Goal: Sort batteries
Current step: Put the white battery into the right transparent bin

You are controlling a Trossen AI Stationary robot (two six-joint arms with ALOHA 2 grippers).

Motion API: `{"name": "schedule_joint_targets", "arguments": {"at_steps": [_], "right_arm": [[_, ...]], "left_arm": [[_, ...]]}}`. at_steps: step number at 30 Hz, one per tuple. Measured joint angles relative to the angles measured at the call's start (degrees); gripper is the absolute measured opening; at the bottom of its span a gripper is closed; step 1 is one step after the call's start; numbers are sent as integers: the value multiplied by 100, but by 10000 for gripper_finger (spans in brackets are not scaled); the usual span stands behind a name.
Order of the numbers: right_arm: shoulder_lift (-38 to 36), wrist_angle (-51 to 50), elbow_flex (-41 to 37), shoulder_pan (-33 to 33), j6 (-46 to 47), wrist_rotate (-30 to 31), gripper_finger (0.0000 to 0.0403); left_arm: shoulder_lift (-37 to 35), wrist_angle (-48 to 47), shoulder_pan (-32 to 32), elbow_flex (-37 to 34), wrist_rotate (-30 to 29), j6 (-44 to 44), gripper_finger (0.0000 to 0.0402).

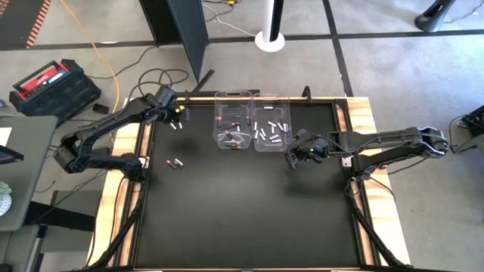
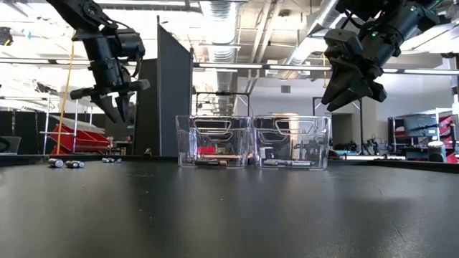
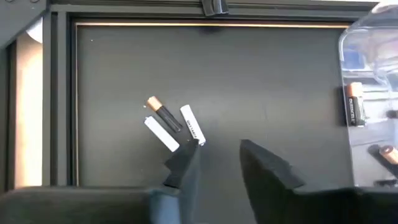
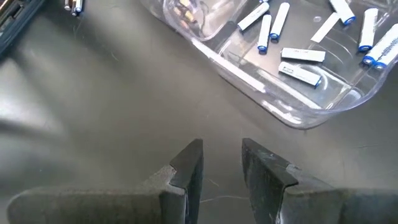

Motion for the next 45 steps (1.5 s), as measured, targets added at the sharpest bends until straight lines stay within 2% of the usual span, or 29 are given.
{"name": "schedule_joint_targets", "arguments": {"at_steps": [5,9,16,25,32,45], "right_arm": [[0,-14,1,78,2,0,127],[1,-18,0,109,10,-2,127],[1,-19,1,89,7,-1,127],[0,-26,2,90,9,-1,127],[0,-30,0,96,11,0,127],[0,-133,1,93,7,-2,127]], "left_arm": [[0,241,98,-148,-203,53,173],[4,611,113,-216,-245,-184,197],[248,1359,150,-209,-446,-262,183],[1568,1595,290,-131,-312,-500,173],[2278,1656,312,-3,-211,-623,173],[2435,1619,514,7,-375,-749,173]]}}
